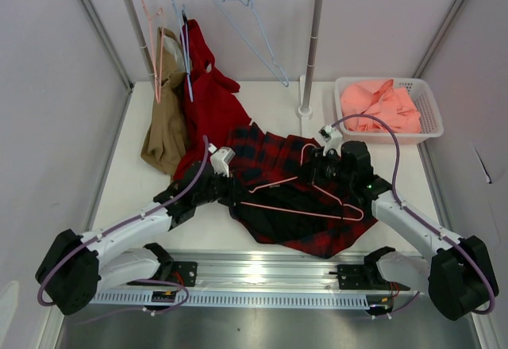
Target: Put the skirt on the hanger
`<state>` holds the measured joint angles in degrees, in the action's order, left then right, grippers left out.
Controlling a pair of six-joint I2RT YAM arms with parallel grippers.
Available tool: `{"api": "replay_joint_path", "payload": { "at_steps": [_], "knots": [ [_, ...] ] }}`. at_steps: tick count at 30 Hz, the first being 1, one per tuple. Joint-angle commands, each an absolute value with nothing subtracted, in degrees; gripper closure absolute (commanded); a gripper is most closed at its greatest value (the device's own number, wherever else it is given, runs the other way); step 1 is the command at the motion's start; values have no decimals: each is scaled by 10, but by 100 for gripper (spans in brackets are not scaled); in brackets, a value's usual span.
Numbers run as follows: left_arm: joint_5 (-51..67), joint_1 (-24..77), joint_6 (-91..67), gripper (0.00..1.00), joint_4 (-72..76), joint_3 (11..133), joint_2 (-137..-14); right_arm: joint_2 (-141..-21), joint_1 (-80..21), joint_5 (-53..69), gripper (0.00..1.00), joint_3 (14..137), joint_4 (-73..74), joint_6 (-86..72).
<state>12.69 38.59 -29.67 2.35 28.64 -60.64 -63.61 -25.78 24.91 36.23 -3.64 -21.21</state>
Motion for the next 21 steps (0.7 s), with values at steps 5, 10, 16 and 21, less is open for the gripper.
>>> {"api": "replay_joint_path", "payload": {
  "at_steps": [5, 10, 16, 21],
  "knots": [
    [101, 385, -282, 64, 6, 317, -561, -616, -262, 259, 100, 401, -56, -224],
    [84, 385, -282, 61, 4, 316, -548, -608, -259, 265, 100, 399, -55, -227],
    [30, 385, -288, 58, -39, 318, -517, -602, -257, 271, 100, 390, -68, -236],
    [25, 385, -285, 58, -53, 323, -512, -607, -258, 277, 100, 379, -91, -250]
  ]
}}
